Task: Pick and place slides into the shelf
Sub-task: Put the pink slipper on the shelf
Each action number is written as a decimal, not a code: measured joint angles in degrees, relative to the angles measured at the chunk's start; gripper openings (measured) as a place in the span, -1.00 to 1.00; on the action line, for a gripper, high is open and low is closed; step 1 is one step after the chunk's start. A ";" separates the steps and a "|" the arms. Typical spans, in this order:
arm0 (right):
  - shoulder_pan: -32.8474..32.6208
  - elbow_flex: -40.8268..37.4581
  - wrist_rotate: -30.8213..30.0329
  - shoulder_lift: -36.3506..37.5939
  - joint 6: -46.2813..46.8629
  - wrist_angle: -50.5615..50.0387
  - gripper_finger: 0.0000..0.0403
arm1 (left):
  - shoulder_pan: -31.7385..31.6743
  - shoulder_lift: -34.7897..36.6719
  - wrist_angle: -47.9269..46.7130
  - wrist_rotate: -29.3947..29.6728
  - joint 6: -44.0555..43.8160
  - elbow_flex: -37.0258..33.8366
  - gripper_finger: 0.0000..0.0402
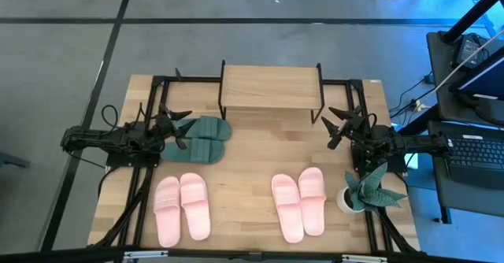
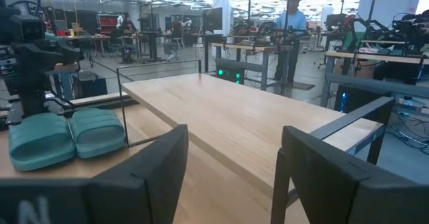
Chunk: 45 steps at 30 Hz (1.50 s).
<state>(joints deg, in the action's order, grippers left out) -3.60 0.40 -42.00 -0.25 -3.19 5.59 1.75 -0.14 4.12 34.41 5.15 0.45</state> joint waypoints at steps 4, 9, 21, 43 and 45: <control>-0.02 0.00 0.00 0.02 -0.10 -0.12 0.20 | 0.00 0.00 0.01 0.00 0.00 0.01 -0.18; 0.00 0.00 0.60 0.02 -1.21 -0.33 0.20 | -0.01 0.00 0.01 0.00 0.00 0.01 -0.18; 0.00 0.00 1.57 0.02 -11.27 1.47 0.20 | -0.04 0.00 0.01 0.00 0.07 0.01 -0.18; -2.47 42.18 18.65 -41.43 -22.46 -14.08 0.20 | -0.04 0.00 0.02 0.00 0.04 0.00 -0.18; -4.61 47.81 18.84 -48.47 -20.32 -18.59 0.20 | -0.02 0.00 0.02 0.02 0.04 0.00 -0.18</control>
<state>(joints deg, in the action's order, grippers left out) -8.21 48.21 -23.15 -48.72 -23.51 -13.00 1.73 -0.14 4.14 34.44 5.19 0.45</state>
